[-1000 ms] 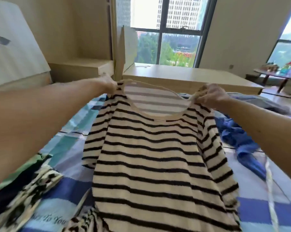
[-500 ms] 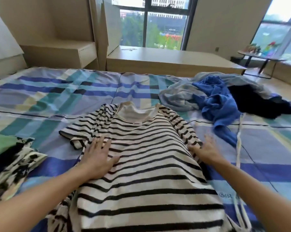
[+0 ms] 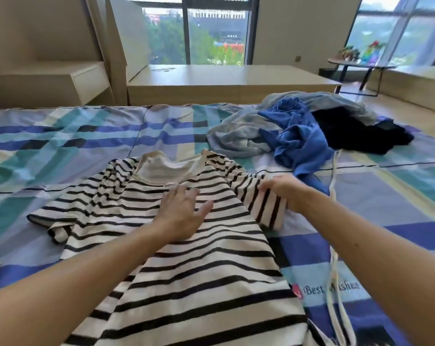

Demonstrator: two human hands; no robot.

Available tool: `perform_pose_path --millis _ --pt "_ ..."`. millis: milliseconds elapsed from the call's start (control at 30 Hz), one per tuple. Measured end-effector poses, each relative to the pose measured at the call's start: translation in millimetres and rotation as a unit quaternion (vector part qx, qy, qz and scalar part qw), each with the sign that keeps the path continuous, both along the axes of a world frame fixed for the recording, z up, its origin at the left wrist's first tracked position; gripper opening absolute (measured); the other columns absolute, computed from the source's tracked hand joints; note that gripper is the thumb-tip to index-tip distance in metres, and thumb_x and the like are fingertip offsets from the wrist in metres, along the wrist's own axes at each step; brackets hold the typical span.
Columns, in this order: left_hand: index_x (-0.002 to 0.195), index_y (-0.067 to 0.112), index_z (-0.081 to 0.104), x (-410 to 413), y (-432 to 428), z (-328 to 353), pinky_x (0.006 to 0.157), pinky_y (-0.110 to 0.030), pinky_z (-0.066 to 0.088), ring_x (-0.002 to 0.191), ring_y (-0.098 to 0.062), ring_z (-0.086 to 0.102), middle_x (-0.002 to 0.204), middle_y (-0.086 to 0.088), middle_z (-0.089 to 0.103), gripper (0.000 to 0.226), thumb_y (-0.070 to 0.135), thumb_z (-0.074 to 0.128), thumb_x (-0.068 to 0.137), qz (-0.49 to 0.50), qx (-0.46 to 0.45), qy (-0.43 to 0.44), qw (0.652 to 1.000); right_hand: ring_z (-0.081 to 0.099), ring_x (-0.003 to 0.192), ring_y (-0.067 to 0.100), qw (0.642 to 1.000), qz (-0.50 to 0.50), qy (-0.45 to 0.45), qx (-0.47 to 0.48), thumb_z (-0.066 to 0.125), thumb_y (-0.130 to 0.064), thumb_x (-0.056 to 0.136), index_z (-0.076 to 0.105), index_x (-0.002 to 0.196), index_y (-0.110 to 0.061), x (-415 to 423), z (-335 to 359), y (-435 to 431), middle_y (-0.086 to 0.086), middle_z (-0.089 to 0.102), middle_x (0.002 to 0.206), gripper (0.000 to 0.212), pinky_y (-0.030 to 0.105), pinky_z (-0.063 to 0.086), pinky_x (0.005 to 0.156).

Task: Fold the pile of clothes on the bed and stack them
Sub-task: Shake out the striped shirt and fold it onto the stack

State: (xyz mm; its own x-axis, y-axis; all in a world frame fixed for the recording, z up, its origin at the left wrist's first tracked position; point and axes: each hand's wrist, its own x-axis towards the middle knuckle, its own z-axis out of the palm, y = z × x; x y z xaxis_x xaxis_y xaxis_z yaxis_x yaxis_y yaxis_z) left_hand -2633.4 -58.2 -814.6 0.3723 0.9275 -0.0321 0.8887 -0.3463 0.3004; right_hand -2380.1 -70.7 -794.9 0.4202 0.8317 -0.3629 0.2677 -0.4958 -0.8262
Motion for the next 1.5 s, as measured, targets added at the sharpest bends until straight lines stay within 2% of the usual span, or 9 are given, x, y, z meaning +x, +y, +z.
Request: perform_pose_path --millis 233,333,467,600,800,1000,1267,1400,1500 --pt "0.152 0.02 0.033 75.2 49.4 -9.8 0.122 -0.045 0.019 0.149 -0.028 0.021 0.161 -0.007 0.027 0.064 0.055 0.042 0.099 -0.039 0.039 -0.01 0.998 0.069 0.079 0.023 0.997 0.065 0.011 0.043 0.066 0.006 0.085 0.063 0.093 -0.011 65.4 38.2 31.3 0.013 0.068 0.091 0.019 0.036 0.059 0.071" --pt "0.154 0.021 0.027 93.5 65.1 -18.3 0.123 -0.047 0.018 0.15 -0.029 0.018 0.163 -0.008 0.022 0.07 0.057 0.044 0.097 -0.045 0.043 -0.005 0.998 0.061 0.072 0.021 0.991 0.022 -0.103 0.081 0.065 0.01 0.08 0.061 0.098 -0.012 90.7 38.7 40.7 0.012 0.061 0.089 0.029 0.031 0.053 0.057" --pt "0.158 0.033 0.003 99.4 65.1 -43.7 0.123 -0.056 0.004 0.154 -0.029 -0.003 0.168 -0.003 -0.003 0.084 0.075 0.031 0.091 -0.079 -0.002 0.063 0.995 0.055 0.101 0.025 0.961 -0.028 -0.271 0.053 0.068 -0.006 0.081 0.055 0.118 -0.014 108.6 -1.5 43.9 0.012 0.057 0.114 0.04 0.031 0.046 0.079" --pt "0.158 0.034 -0.008 97.6 58.2 -61.9 0.121 -0.058 -0.005 0.152 -0.027 -0.017 0.167 -0.002 -0.013 0.082 0.076 0.018 0.092 -0.074 -0.008 0.094 0.993 0.052 0.101 0.022 0.977 0.018 -0.213 0.014 0.084 -0.05 0.073 0.046 0.119 -0.015 101.6 -28.4 36.5 0.007 0.052 0.112 0.069 0.031 0.042 0.073" --pt "0.159 0.021 0.008 120.1 40.8 -53.0 0.124 -0.049 -0.004 0.153 -0.02 -0.011 0.168 -0.002 -0.003 0.07 0.055 0.027 0.101 -0.117 0.071 0.013 0.991 0.057 0.094 0.023 0.988 0.008 -0.157 -0.01 0.089 -0.017 0.069 0.051 0.125 -0.007 96.7 -31.0 32.5 0.013 0.06 0.115 0.068 0.028 0.039 0.056" --pt "0.158 0.018 -0.01 127.0 31.3 -55.0 0.123 -0.052 -0.008 0.152 -0.024 -0.019 0.166 -0.004 -0.018 0.08 0.062 0.021 0.1 -0.099 -0.004 0.072 0.992 0.062 0.106 0.027 0.994 -0.007 -0.08 0.07 0.081 -0.006 0.077 0.051 0.138 -0.01 82.1 -1.3 40.2 0.014 0.063 0.121 0.068 0.037 0.054 0.082" --pt "0.16 0.014 0.009 57.8 10.4 -35.8 0.125 -0.048 -0.002 0.154 -0.022 -0.008 0.168 -0.005 -0.003 0.079 0.06 0.032 0.099 -0.069 -0.054 0.031 0.996 0.069 0.074 0.02 0.97 0.17 0.029 0.172 0.071 -0.015 0.092 0.037 0.142 -0.022 -21.1 74.9 41.2 0.013 0.069 0.106 0.061 0.024 0.057 0.054" --pt "0.159 0.015 0.016 3.6 -2.8 -43.8 0.125 -0.05 0.001 0.154 -0.021 -0.007 0.168 -0.005 -0.001 0.077 0.061 0.031 0.099 -0.085 -0.041 0.08 0.992 0.066 0.091 0.021 0.948 0.172 -0.219 0.157 0.057 -0.017 0.1 0.05 0.137 -0.014 -38.2 26.4 41.8 0.014 0.066 0.117 0.038 0.029 0.056 0.07" --pt "0.159 0.017 -0.003 -18.7 -18.3 -47.7 0.125 -0.048 -0.003 0.152 -0.017 -0.017 0.166 -0.001 -0.014 0.079 0.06 0.028 0.1 -0.104 -0.037 0.095 0.989 0.046 0.133 0.027 0.925 0.227 -0.295 0.071 0.048 -0.031 0.104 0.039 0.149 -0.016 -48.6 -34.0 27.6 0.014 0.043 0.15 0.049 0.04 0.04 0.11"
